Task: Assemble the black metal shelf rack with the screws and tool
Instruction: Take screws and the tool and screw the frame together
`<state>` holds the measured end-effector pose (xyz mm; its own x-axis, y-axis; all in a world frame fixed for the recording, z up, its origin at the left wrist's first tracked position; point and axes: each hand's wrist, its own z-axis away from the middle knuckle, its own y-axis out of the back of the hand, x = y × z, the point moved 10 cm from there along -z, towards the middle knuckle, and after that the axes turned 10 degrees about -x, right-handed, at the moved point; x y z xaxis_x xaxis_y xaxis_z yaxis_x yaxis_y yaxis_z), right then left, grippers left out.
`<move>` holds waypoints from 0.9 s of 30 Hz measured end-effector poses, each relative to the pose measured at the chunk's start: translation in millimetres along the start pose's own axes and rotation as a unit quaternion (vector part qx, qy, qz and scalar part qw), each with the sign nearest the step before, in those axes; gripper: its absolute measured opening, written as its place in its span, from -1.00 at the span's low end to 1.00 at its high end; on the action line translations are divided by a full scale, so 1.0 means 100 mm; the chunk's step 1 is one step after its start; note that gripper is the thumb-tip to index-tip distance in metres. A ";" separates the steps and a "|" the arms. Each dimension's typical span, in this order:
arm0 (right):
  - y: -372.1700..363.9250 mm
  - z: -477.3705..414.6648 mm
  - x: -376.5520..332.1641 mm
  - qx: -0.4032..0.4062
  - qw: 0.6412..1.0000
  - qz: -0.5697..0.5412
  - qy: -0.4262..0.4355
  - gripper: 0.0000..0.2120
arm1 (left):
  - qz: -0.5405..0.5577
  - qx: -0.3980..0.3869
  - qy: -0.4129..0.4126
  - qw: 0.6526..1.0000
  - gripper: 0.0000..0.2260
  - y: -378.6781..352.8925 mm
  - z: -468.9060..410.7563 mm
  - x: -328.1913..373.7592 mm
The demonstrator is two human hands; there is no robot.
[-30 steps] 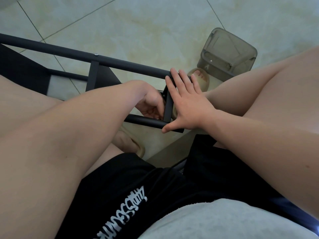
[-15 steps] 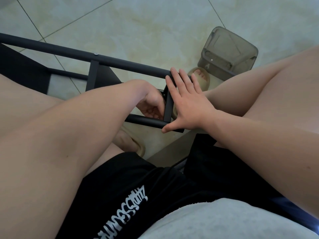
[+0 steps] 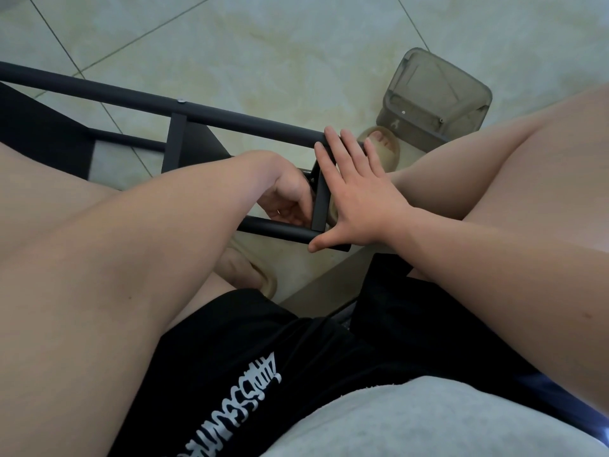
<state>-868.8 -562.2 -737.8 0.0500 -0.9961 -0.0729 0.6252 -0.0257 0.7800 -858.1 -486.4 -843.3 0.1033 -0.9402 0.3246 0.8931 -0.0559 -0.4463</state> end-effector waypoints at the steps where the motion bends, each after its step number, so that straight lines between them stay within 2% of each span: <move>1: 0.00 0.00 0.00 0.000 1.000 0.001 0.000 0.46 | 0.003 -0.003 0.001 1.000 -0.87 -0.01 0.00 0.00; 10: 0.00 0.00 0.00 -0.002 1.000 -0.001 0.001 0.45 | 0.021 0.007 -0.024 0.999 -0.80 0.00 0.00 0.01; 17: 0.00 -0.01 0.01 -0.003 1.000 -0.005 0.002 0.45 | -0.007 0.015 0.011 1.000 -0.95 0.01 0.02 -0.05; 27: -0.01 0.01 -0.02 0.001 1.000 -0.003 0.000 0.45 | 0.021 0.028 0.000 0.999 -0.91 0.01 0.03 0.03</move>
<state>-870.2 -560.6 -738.4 0.0462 -0.9960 -0.0767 0.6236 -0.0312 0.7811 -855.7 -488.3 -840.7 0.1409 -0.9412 0.3072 0.9112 0.0019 -0.4120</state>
